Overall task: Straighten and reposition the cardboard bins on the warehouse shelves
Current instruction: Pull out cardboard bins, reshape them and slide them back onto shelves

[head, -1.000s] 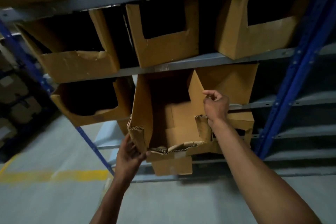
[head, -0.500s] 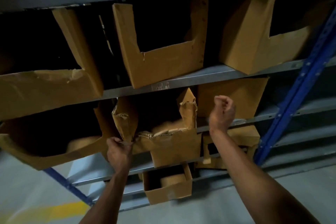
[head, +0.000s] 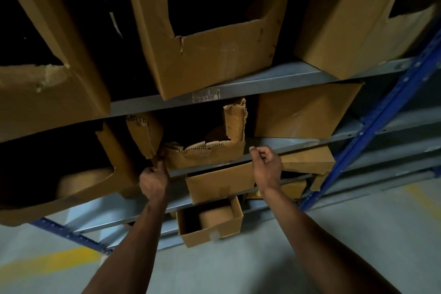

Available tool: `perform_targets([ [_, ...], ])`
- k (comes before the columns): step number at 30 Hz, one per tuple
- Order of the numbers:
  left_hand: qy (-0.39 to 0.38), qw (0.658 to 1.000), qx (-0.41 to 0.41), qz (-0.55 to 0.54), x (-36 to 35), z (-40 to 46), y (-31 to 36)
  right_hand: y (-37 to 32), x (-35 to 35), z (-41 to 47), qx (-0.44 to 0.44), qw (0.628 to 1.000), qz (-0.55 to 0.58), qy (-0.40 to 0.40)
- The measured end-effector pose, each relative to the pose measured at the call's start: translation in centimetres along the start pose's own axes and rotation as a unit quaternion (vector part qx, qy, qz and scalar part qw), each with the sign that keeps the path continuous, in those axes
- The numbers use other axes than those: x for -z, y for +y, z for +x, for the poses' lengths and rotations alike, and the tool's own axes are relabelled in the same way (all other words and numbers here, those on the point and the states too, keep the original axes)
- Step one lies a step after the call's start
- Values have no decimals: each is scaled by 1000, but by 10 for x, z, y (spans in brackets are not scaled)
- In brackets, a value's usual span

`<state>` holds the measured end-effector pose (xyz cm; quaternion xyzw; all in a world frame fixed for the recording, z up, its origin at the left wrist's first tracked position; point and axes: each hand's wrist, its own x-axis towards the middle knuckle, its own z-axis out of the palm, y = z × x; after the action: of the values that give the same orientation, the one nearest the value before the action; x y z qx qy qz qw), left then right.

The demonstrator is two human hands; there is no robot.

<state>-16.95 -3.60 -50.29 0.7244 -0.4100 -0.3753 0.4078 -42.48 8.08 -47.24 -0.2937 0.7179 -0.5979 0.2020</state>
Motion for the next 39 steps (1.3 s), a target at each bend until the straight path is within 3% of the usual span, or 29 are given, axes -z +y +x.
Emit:
perform_targets([
  [4,-41,998,-30,-42,-4,-29,-26,8,16,4,-7,1000,-13,-25],
  [9,-131,989,-72,0,-39,-106,-72,45,63,7,-48,999,-22,-12],
  [12,-195,978,-72,22,-76,-149,-57,61,104,18,-47,999,-5,-6],
  [16,-258,957,-132,-1,-140,-191,-12,73,165,57,-29,1000,2,-6],
  [23,-189,974,-97,-81,-260,-233,82,85,254,166,-18,1000,11,-16],
  [25,-181,972,-65,-135,-270,-219,87,82,251,183,-18,999,10,-33],
  [31,-106,961,49,-250,-298,-203,81,87,260,229,-131,988,52,-65],
  [34,-114,950,77,-282,-297,-198,94,88,263,242,-119,990,30,-69],
  [39,-162,954,69,-243,-302,-177,92,85,264,250,-121,982,11,-142],
])
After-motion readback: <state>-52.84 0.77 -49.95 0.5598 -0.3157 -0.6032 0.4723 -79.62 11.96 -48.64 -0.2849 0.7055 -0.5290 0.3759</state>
